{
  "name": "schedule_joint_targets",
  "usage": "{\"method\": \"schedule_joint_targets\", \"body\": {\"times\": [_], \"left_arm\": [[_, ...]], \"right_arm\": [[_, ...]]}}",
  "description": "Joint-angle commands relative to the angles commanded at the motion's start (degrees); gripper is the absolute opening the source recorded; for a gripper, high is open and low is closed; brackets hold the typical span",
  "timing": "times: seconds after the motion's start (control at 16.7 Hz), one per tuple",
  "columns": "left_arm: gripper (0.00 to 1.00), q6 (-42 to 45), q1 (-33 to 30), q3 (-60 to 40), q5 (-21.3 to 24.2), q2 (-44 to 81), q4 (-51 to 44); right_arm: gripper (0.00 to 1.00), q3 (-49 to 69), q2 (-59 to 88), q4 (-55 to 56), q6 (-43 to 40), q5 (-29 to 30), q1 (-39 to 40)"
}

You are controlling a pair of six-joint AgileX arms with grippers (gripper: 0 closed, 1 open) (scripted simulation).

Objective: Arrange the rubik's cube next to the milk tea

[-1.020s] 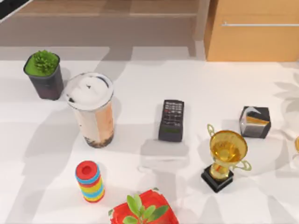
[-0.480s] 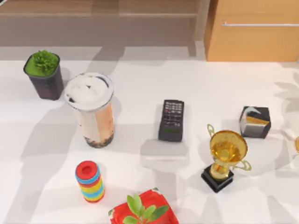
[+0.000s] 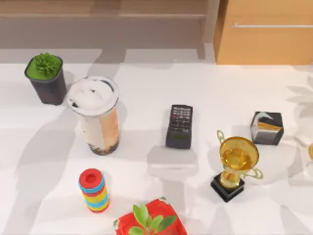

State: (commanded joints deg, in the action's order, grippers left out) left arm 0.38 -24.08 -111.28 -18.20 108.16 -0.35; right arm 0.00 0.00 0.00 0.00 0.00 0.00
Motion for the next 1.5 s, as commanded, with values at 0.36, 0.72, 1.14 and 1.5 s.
{"method": "schedule_joint_targets", "body": {"times": [0.36, 0.72, 1.14, 1.5], "left_arm": [[0.00, -2.0, 5.8, 7.5, 6.8, -13.2, -18.1], [0.00, -3.0, 17.2, 21.0, 11.5, -12.7, -42.1], [0.00, -2.4, 21.5, 28.8, 16.6, 0.6, -60.1], [0.00, -2.0, 20.9, 29.0, 17.5, 2.4, -61.2]], "right_arm": [[1.00, 0.0, 0.0, 0.0, 0.0, 0.0, 0.0], [1.00, 0.0, 0.0, 0.0, 0.0, 0.0, 0.0], [1.00, 0.0, 0.0, 0.0, 0.0, 0.0, 0.0], [1.00, 0.0, 0.0, 0.0, 0.0, 0.0, 0.0]]}}
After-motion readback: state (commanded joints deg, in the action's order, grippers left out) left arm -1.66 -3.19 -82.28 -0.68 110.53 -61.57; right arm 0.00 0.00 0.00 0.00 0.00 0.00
